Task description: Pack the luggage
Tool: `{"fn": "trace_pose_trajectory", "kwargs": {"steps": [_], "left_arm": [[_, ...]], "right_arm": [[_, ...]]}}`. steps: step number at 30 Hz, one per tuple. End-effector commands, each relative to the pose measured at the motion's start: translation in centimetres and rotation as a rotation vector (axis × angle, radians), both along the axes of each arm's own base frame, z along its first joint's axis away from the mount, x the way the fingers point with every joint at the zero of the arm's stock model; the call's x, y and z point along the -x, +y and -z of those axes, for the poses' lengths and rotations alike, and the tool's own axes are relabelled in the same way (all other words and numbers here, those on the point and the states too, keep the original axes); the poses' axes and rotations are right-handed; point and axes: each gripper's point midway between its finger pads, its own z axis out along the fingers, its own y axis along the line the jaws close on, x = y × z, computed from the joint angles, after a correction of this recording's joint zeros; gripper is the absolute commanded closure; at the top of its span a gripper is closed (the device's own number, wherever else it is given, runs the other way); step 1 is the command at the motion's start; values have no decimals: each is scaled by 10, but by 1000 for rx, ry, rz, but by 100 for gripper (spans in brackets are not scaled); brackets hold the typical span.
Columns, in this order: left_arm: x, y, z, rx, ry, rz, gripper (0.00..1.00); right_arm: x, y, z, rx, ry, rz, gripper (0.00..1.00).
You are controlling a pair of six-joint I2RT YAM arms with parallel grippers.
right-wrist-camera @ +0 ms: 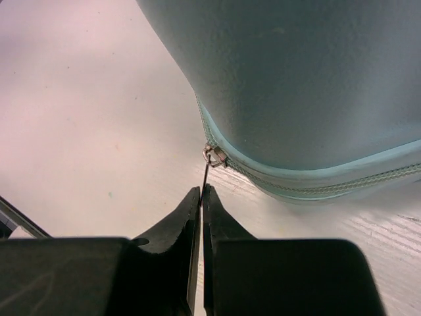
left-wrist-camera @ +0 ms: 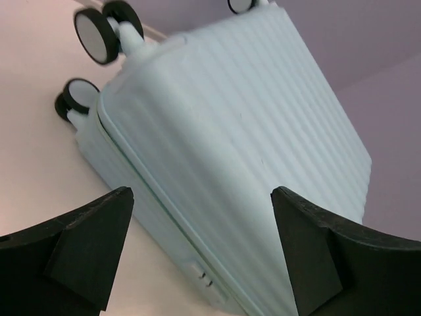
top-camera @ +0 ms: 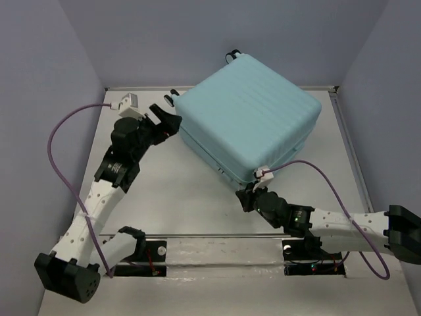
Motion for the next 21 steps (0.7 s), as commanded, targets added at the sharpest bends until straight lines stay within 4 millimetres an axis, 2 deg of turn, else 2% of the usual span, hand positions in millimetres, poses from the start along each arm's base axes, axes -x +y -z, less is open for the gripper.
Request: {"fn": "trace_pose_trajectory", "kwargs": {"steps": [1, 2, 3, 4, 5, 6, 7, 10, 14, 16, 17, 19, 20, 21], "left_arm": [[-51, 2, -11, 41, 41, 100, 1], [-78, 3, -12, 81, 58, 116, 1], [-90, 2, -13, 102, 66, 126, 1], [-102, 3, -9, 121, 89, 130, 1], [-122, 1, 6, 135, 121, 132, 1], [-134, 1, -10, 157, 93, 141, 1], [-148, -1, 8, 164, 134, 139, 1], [-174, 0, 12, 192, 157, 133, 1], [-197, 5, 10, 202, 161, 89, 1], [-205, 5, 12, 210, 164, 85, 1], [-211, 5, 20, 212, 179, 82, 1], [-219, 5, 15, 221, 171, 75, 1], [-223, 4, 22, 224, 183, 70, 1], [-226, 5, 20, 227, 178, 68, 1]], "right_arm": [[16, 22, -26, -115, 4, -92, 93], [16, 22, -25, -107, 4, -93, 93], [16, 22, -25, -104, 4, -95, 93], [17, 23, -25, -104, 4, -100, 93], [17, 23, -25, -100, 5, -102, 93], [17, 24, -23, -96, 7, -103, 93], [18, 24, -22, -91, 9, -108, 93], [19, 26, -18, -87, 19, -116, 93], [21, 28, -14, -79, 28, -127, 93], [22, 29, -13, -79, 30, -135, 93], [23, 30, -13, -86, 32, -140, 93], [23, 31, -11, -83, 37, -141, 93], [23, 30, -10, -83, 37, -141, 93], [23, 30, -10, -81, 37, -140, 93]]}}
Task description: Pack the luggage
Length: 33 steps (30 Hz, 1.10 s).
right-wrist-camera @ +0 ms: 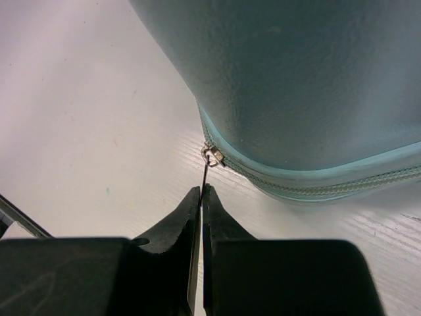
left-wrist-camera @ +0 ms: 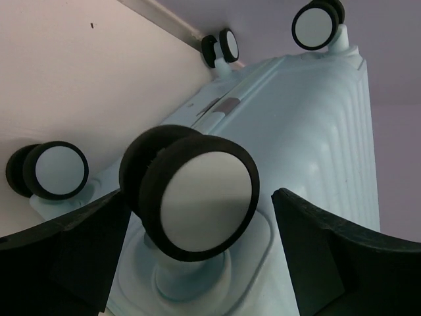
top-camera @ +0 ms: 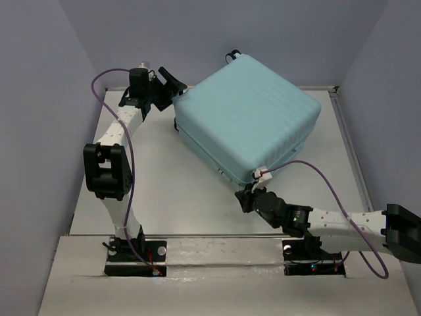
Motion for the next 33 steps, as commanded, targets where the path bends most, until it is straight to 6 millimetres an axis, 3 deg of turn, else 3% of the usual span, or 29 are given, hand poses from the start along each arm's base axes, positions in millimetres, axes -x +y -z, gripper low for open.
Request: {"fn": "trace_pose_trajectory", "kwargs": {"steps": [1, 10, 13, 17, 19, 20, 21, 23, 24, 26, 27, 28, 29, 30, 31, 33], "left_arm": [[-20, 0, -33, 40, -89, -8, 1], [-21, 5, -26, 119, -116, -47, 6], [-22, 7, -27, 135, -121, -50, 20], [-25, 5, -26, 162, -112, -46, 26], [-26, 4, -30, 180, -125, -50, 39], [-25, 4, -35, 195, -131, -56, 50], [-27, 8, -36, 199, -146, -68, 70], [-25, 13, -43, 202, -175, -90, 87], [-21, 17, -53, 200, -205, -101, 94], [-15, 37, -55, 163, -245, -163, 94], [-9, 38, -53, 154, -247, -161, 94], [-8, 54, -54, 139, -262, -205, 94], [4, 62, -68, 132, -300, -225, 94], [14, 71, -49, 109, -281, -247, 94], [25, 100, -65, 92, -327, -316, 94], [44, 120, -58, 79, -330, -367, 94]], "right_arm": [[21, 28, -16, -97, 23, -124, 93], [20, 32, -15, -76, 19, -136, 93], [20, 33, -14, -73, 22, -137, 93], [20, 32, -14, -73, 22, -133, 93], [20, 33, -13, -68, 23, -134, 93], [19, 33, -13, -65, 21, -131, 93], [18, 34, -13, -60, 20, -131, 93], [17, 35, -14, -56, 16, -128, 93], [15, 35, -16, -54, 10, -119, 93], [8, 42, -25, -52, -15, -103, 93], [5, 45, -34, -63, -32, -98, 93], [2, 48, -39, -61, -45, -91, 93], [-4, 51, -39, -42, -55, -71, 93], [-10, 52, -44, -24, -79, -62, 93], [-13, 62, -56, -32, -93, -73, 93], [-23, 67, -66, -44, -100, -81, 93]]}}
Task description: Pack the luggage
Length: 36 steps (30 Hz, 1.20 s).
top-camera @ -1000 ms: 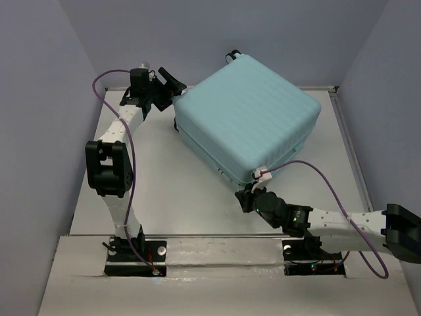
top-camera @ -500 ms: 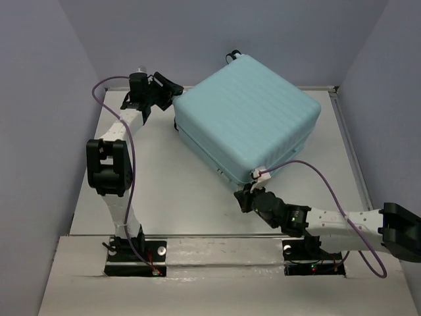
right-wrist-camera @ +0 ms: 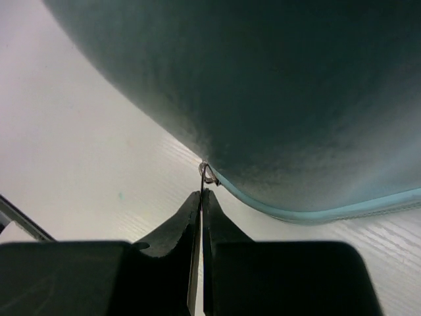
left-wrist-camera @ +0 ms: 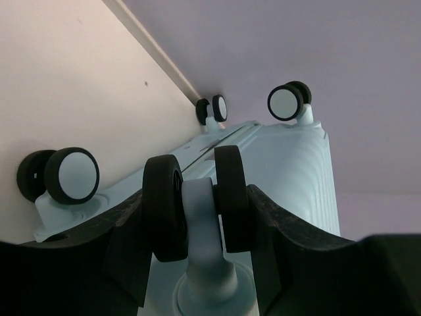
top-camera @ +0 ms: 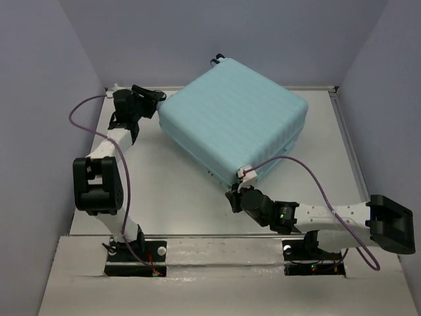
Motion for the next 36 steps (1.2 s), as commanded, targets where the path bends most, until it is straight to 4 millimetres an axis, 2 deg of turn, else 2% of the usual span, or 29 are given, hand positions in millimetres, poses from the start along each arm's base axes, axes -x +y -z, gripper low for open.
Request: {"fn": "trace_pose_trajectory", "kwargs": {"steps": [1, 2, 3, 4, 5, 6, 7, 8, 9, 10, 11, 12, 13, 15, 16, 17, 18, 19, 20, 21, 23, 24, 26, 27, 28, 30, 34, 35, 36], "left_arm": [[52, 64, -51, -117, -204, -123, 94], [67, 77, -63, -133, -236, -155, 94], [75, 80, -61, -141, -237, -164, 94], [89, 81, -39, -150, -199, -166, 94], [105, 78, -52, -160, -241, -164, 94], [120, 74, -28, -162, -193, -152, 94], [137, 71, -41, -175, -244, -146, 94], [149, 68, -36, -179, -243, -139, 94], [164, 63, -7, -176, -183, -121, 94], [174, 57, -3, -172, -186, -104, 94], [191, 47, -7, -173, -210, -81, 94], [202, 40, 12, -167, -178, -63, 94], [214, 34, 3, -163, -219, -47, 94], [226, 22, 12, -141, -213, -20, 94], [234, 11, 27, -133, -181, 16, 94], [241, 4, 26, -130, -193, 38, 94], [246, -4, 31, -125, -182, 68, 94], [255, -18, 38, -119, -168, 115, 94], [260, -24, 41, -119, -163, 139, 94], [264, -30, 43, -117, -159, 157, 94], [275, -45, 45, -113, -155, 204, 94], [277, -47, 47, -106, -150, 201, 94], [284, -60, 43, -96, -164, 240, 94], [285, -64, 43, -91, -166, 253, 94], [284, -66, 37, -92, -179, 248, 94], [283, -70, 25, -116, -206, 254, 94], [282, -83, 8, -87, -238, 291, 94], [281, -90, 8, -81, -232, 307, 94], [279, -95, -3, -59, -259, 305, 94]], "right_arm": [[-30, 36, -67, -133, -82, -40, 93], [-34, 40, -74, -165, -82, -65, 93], [-39, 37, -76, -180, -83, -68, 93], [-58, 25, -77, -193, -83, -28, 93], [-61, 24, -80, -205, -81, -47, 93], [-71, 17, -83, -199, -95, -30, 93], [-74, 16, -85, -194, -103, -32, 93], [-73, 20, -89, -195, -109, -54, 93], [-75, 24, -93, -191, -117, -65, 93], [-75, 26, -91, -188, -112, -72, 93], [-67, 36, -89, -215, -82, -129, 93], [-59, 44, -85, -236, -62, -166, 93], [-40, 66, -73, -254, -38, -233, 93], [-14, 95, -48, -215, 8, -291, 93], [-4, 123, -59, -224, -4, -331, 93], [6, 144, -27, -150, 35, -362, 93], [24, 162, -24, -133, 37, -409, 93], [21, 175, -27, -140, 35, -410, 93], [20, 176, -30, -149, 34, -406, 93], [18, 172, -34, -150, 20, -391, 93], [0, 147, -30, -121, 10, -342, 93], [-20, 125, -54, -171, -14, -293, 93], [-30, 90, -51, -180, -3, -283, 93], [-38, 76, -59, -194, -11, -274, 93], [-57, 50, -86, -232, -65, -226, 93], [-62, 23, -100, -200, -97, -213, 93], [-65, 3, -105, -155, -95, -193, 93], [-59, 8, -102, -167, -74, -230, 93], [-48, 17, -93, -207, -23, -267, 93]]}}
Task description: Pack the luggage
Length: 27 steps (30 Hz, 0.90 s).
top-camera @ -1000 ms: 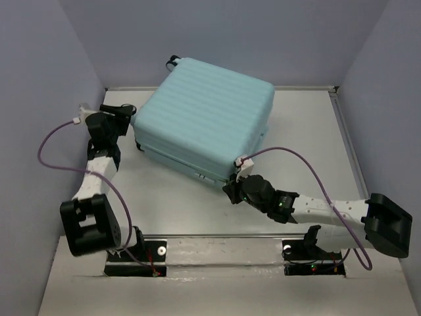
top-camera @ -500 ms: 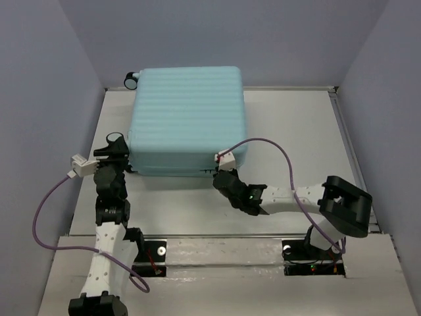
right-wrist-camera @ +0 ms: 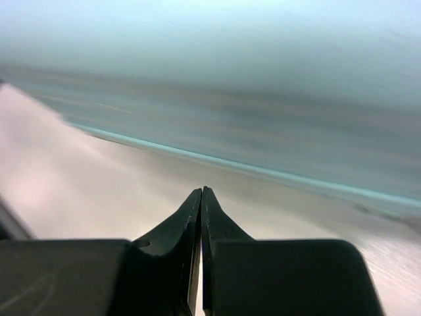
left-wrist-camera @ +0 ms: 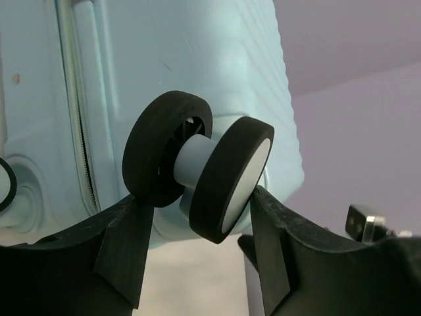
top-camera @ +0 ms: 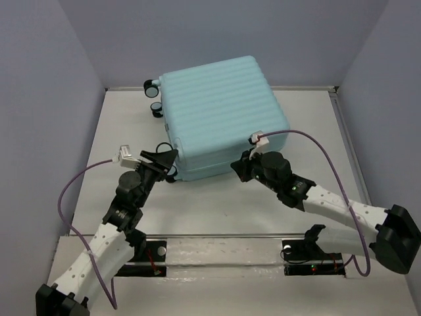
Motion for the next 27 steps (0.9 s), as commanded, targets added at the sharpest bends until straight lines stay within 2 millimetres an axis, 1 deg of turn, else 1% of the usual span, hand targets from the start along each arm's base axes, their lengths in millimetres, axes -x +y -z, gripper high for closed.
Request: {"fn": "trace_pose_trajectory", "kwargs": {"steps": [1, 2, 3, 4, 5, 6, 7, 8, 9, 10, 11, 12, 13, 14, 15, 16, 17, 18, 19, 20, 21, 22, 23, 25, 26, 27], "left_arm": [[26, -60, -9, -108, -61, 319, 94], [30, -75, -9, -114, -51, 355, 94], [29, -81, -20, -116, -77, 350, 94], [30, -88, -21, -123, -77, 368, 94], [33, -96, -21, -132, -73, 392, 94], [34, -97, -27, -134, -88, 397, 94], [35, -95, -33, -134, -107, 392, 94], [35, -92, -35, -143, -112, 383, 94], [36, -90, -37, -157, -117, 376, 94], [32, -81, -34, -189, -96, 331, 94], [33, -77, -37, -205, -109, 322, 94], [34, -75, -36, -213, -108, 315, 94], [34, -72, -33, -226, -102, 309, 94], [34, -71, -32, -230, -98, 304, 94], [34, -70, -30, -233, -95, 303, 94], [33, -69, -30, -233, -97, 295, 94], [32, -69, -29, -230, -96, 295, 94], [32, -70, -29, -218, -96, 293, 94], [31, -71, -32, -205, -108, 291, 94], [29, -72, -29, -202, -104, 293, 94], [29, -73, -29, -202, -104, 294, 94], [26, -75, -29, -204, -102, 296, 94], [26, -76, -27, -208, -98, 300, 94], [25, -78, -27, -218, -101, 312, 94], [25, -77, -27, -227, -104, 311, 94], [25, -75, -27, -240, -107, 306, 94]], "right_arm": [[36, 52, -38, -191, -11, -256, 93], [40, 69, -21, -204, 5, -287, 93], [64, 94, -11, -195, 22, -343, 93], [70, 116, -19, -201, 5, -369, 93], [76, 139, 9, -138, 41, -396, 93], [89, 156, 14, -106, 30, -421, 93], [87, 165, 11, -94, 26, -418, 93], [85, 163, 19, -79, 36, -406, 93], [82, 155, 16, -83, 25, -367, 93], [74, 142, 16, -75, 13, -329, 93], [71, 116, 36, -23, 37, -286, 93], [67, 98, 38, -16, 43, -256, 93], [55, 69, 19, -47, 26, -191, 93], [50, 48, 20, -43, 29, -148, 93], [50, 20, 16, -61, 16, -110, 93], [44, -1, 19, -53, 20, -58, 91], [35, -31, 30, -9, 43, 28, 87], [29, -50, 32, 12, 29, 93, 74], [27, -66, 35, 31, 25, 138, 65], [20, -91, 36, 63, 25, 221, 50], [21, -92, 32, 38, 21, 227, 50], [15, -97, 29, 25, 18, 222, 45], [7, -105, 28, 20, 24, 255, 45], [-4, -115, 31, 36, 65, 310, 45], [-11, -120, 22, 20, 55, 337, 45], [-14, -125, 35, 47, 113, 353, 45]]}}
